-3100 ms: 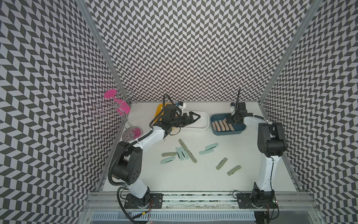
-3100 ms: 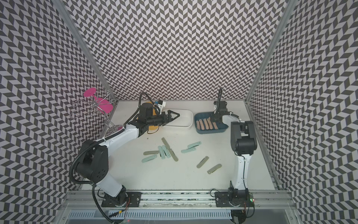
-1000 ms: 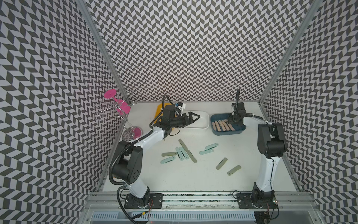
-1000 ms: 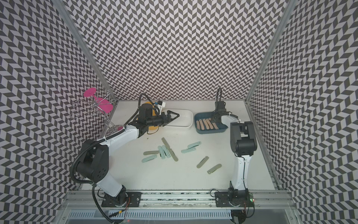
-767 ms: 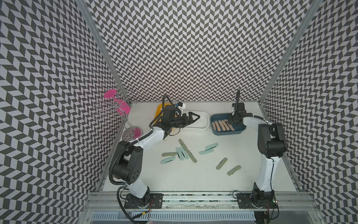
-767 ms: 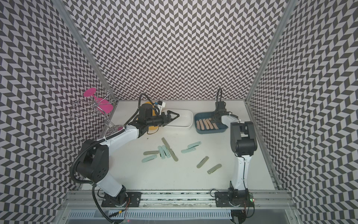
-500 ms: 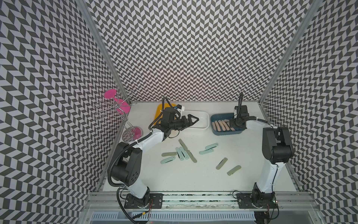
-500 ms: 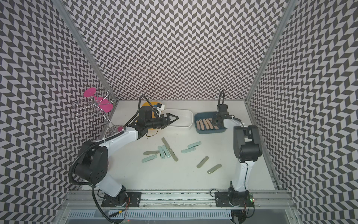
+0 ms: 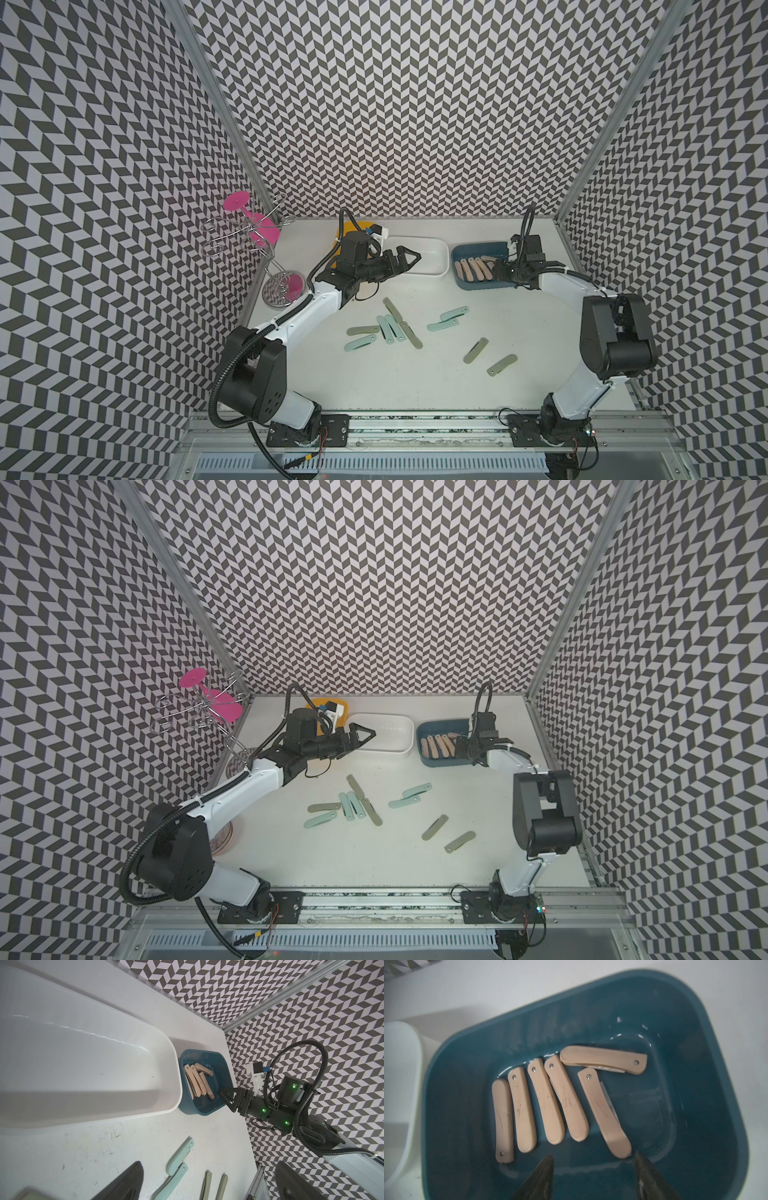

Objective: Place the fruit knives into the storage box by color
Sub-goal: Move the storage box to the center of the board, then adjust the fruit knife in the storage box.

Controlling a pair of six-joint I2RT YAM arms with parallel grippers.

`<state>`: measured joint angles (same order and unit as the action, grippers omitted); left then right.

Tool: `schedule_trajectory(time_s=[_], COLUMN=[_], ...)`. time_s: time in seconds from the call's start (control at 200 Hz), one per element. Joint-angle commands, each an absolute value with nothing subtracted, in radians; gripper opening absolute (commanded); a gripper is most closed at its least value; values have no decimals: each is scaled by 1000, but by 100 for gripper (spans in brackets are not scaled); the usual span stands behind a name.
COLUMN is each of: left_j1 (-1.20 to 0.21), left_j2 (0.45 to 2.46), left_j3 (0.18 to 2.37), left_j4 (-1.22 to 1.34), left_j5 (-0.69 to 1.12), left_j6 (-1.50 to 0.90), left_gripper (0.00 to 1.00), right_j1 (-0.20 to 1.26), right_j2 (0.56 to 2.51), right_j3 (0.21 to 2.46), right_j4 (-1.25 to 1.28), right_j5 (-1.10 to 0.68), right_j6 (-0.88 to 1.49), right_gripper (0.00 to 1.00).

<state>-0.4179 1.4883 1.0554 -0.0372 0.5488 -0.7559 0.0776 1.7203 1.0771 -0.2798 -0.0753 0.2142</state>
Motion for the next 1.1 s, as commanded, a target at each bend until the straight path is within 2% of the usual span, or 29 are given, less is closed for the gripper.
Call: schedule_trajectory(time_s=[0.0,0.376,0.511,0.681,0.881,1.092], left_j1=[-412,-354,-318,-319,-315,-305], left_j2=[1494,1488,1487,1543,1562,1569], left_j3=[1101,1179,1230,1314,1349,1364], left_j4=[-119,-525,-666,-701,-673,-659], left_j5=[506,503,412,361,351,356], left_j6=[-721,-543,-474,-426,-413,-420], left_gripper=[99,99,99,99,99,99], right_j1=[105,113,113,110,107,106], right_j2=[1685,1742,1770,1848,2026,2075], right_j3=[1057,1172,1250,1450,1727,1761], right_j4=[-224,-420,-535,-617,-700,-676], right_j5=[-74,22,54,123,127,115], right_j6=[272,313,302,292,297,303], right_gripper=[60,58,57,61,72,74])
